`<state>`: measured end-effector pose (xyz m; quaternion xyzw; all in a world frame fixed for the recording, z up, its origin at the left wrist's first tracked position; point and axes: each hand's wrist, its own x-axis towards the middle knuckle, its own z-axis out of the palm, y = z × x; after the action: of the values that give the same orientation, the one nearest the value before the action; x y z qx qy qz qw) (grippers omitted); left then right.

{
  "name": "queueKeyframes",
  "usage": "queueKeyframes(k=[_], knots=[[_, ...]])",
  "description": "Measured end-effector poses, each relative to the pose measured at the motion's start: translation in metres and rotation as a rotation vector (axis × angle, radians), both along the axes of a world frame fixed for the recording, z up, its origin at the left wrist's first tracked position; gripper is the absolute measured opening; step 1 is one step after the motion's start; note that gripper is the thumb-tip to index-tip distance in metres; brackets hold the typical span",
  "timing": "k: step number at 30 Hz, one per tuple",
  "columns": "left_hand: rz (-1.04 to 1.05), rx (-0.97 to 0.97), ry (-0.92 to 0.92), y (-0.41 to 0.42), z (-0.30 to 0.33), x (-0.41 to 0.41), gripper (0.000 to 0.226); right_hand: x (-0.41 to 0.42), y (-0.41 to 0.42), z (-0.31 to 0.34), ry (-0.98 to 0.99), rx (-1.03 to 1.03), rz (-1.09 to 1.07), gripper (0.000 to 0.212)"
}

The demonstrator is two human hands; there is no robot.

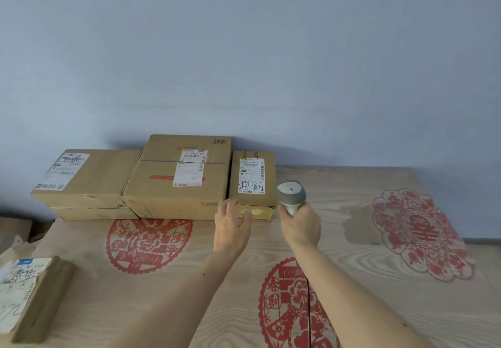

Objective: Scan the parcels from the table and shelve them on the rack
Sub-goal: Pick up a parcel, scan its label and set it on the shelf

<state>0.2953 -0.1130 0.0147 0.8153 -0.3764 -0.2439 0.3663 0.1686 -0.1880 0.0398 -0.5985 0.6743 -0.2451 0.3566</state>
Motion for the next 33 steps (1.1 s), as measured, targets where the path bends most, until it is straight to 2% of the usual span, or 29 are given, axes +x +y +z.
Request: queueKeyframes(k=[10,14,17,23,28,33], knots=[[0.049,0.184,-0.141,-0.041,-0.017,-0.010,0.057,0.020,-0.040,-0.037,-0.054,0.057,0.054,0.027],[0.102,0.197,-0.124,-0.048,-0.013,-0.017,0.056,0.015,-0.041,-0.040,-0.088,0.078,0.057,0.027],[0.107,0.169,-0.036,-0.042,-0.008,-0.020,0.053,0.005,-0.040,-0.041,-0.077,0.068,0.025,0.027],[0.114,0.180,0.044,-0.036,-0.013,-0.022,0.066,-0.017,-0.039,-0.046,-0.049,0.096,0.016,0.026],[0.117,0.225,0.187,-0.050,-0.020,-0.019,0.047,-0.020,-0.046,-0.046,-0.142,0.137,0.020,0.023],[0.126,0.163,0.193,-0.044,-0.011,-0.029,0.030,-0.027,-0.041,-0.045,-0.117,0.105,0.018,0.023]])
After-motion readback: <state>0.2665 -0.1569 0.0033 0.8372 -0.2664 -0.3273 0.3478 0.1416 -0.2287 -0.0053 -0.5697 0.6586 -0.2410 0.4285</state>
